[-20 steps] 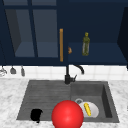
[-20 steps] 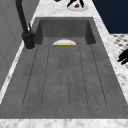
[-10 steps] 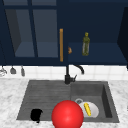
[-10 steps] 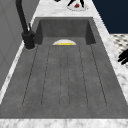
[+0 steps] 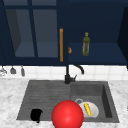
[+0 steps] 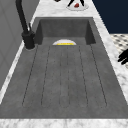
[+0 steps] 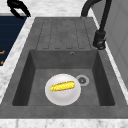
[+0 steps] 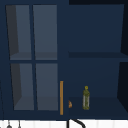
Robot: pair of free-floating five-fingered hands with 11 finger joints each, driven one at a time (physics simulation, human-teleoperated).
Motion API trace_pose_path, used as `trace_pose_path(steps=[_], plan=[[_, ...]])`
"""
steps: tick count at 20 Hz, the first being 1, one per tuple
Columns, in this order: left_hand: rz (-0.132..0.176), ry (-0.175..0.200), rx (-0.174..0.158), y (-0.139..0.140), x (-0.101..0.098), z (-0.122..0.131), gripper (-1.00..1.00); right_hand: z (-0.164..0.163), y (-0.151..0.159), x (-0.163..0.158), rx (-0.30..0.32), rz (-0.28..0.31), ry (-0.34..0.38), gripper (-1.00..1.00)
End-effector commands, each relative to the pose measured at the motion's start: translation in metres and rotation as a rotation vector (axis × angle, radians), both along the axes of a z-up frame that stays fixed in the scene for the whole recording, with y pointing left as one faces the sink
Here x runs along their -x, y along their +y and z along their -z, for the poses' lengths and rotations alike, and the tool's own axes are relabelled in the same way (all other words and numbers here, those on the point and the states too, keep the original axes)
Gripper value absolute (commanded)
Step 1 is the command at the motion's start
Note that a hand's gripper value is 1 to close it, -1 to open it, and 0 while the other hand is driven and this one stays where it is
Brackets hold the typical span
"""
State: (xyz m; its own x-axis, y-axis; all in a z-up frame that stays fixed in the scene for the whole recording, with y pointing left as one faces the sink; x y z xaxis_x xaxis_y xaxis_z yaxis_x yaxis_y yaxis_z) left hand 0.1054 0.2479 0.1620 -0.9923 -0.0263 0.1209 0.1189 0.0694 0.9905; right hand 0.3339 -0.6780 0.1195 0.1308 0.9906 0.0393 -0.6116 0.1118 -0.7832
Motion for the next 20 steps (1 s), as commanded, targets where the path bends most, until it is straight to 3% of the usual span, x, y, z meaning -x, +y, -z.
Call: trace_pose_path(steps=[1,9,14,20], plan=[[0.0,0.0,0.0,0.0,0.0,0.0,0.0,-0.006,0.003,0.0,0.037,0.0,0.113,-1.0],[0.0,0.0,0.0,0.0,0.0,0.0,0.0,-0.011,0.002,0.016,0.044,0.028,0.078,-1.0],[0.0,0.0,0.0,0.0,0.0,0.0,0.0,-0.012,0.007,0.052,0.05,0.057,0.01,-1.0],[0.0,0.0,0.0,0.0,0.0,0.0,0.0,-0.004,0.02,0.051,0.106,0.072,0.049,-1.0]])
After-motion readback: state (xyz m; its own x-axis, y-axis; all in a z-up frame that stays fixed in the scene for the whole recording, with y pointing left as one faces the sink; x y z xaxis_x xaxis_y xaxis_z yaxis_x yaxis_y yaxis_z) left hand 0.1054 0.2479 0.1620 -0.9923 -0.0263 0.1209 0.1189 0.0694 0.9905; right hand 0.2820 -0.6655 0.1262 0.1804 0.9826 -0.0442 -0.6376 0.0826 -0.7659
